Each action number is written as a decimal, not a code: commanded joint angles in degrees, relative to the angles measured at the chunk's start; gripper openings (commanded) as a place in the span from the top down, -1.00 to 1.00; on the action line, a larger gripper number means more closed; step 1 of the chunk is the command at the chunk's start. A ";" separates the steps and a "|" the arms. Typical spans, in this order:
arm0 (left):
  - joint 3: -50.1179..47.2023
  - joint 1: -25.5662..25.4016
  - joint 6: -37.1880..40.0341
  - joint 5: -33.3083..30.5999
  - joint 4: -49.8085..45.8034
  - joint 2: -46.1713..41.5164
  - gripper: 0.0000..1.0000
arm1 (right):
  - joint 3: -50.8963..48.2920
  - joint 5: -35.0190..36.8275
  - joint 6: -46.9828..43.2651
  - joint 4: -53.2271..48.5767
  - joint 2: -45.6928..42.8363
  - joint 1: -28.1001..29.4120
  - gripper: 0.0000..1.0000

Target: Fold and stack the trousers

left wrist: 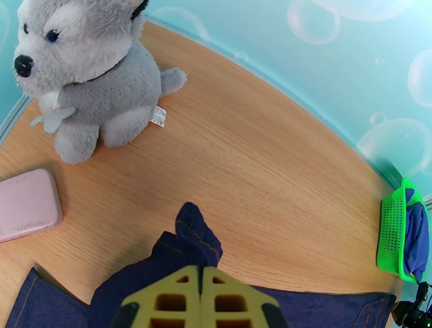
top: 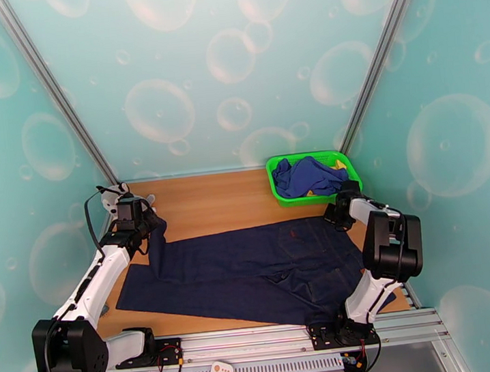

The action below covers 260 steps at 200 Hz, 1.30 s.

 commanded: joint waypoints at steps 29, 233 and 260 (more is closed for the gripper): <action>1.16 1.27 1.00 -0.84 -2.14 -3.05 1.00 | -5.30 -3.91 4.50 4.21 -12.94 -6.49 0.88; -1.18 1.43 0.65 2.25 0.59 -3.29 1.00 | -12.67 3.63 23.75 6.85 -6.81 -2.64 -0.53; -1.51 1.43 0.56 2.37 0.62 -3.80 1.00 | -14.50 3.49 22.76 5.61 -7.94 -3.38 -0.55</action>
